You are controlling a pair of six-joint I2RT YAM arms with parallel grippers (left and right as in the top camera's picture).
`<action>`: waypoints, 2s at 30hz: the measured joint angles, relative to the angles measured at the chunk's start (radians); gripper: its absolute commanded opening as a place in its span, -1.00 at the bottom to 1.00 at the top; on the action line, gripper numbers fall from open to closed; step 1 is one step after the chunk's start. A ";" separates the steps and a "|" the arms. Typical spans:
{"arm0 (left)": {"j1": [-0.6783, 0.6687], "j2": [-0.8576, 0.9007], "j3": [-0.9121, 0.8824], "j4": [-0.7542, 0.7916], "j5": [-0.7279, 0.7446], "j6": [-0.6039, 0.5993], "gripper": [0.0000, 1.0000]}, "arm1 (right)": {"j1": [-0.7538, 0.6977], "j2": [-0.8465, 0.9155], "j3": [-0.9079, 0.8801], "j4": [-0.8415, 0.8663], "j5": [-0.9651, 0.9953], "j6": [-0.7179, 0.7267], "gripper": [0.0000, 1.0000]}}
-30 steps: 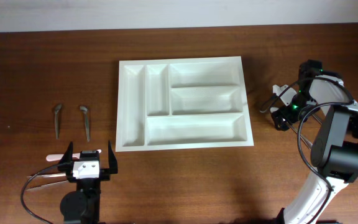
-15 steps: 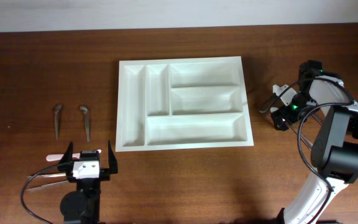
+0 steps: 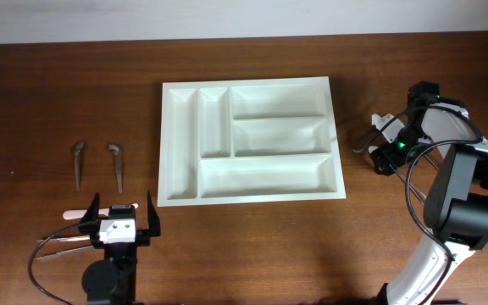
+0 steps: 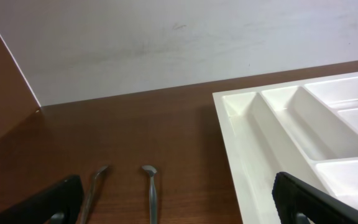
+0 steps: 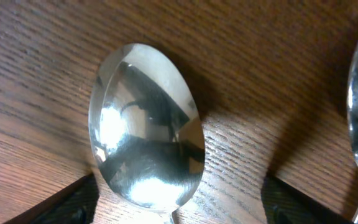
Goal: Pack container
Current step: 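Close the right gripper on the spoon handle and lift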
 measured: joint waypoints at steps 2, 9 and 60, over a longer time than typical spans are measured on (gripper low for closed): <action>0.000 0.000 0.000 0.000 0.000 0.000 0.98 | 0.000 0.000 0.000 0.005 -0.006 -0.002 0.11; 0.000 0.000 0.000 0.000 0.000 0.000 0.98 | 0.000 0.000 0.000 0.008 -0.014 0.003 -0.03; 0.000 0.000 0.000 0.000 0.000 0.000 0.98 | -0.060 0.000 -0.001 -0.055 -0.097 0.002 -0.85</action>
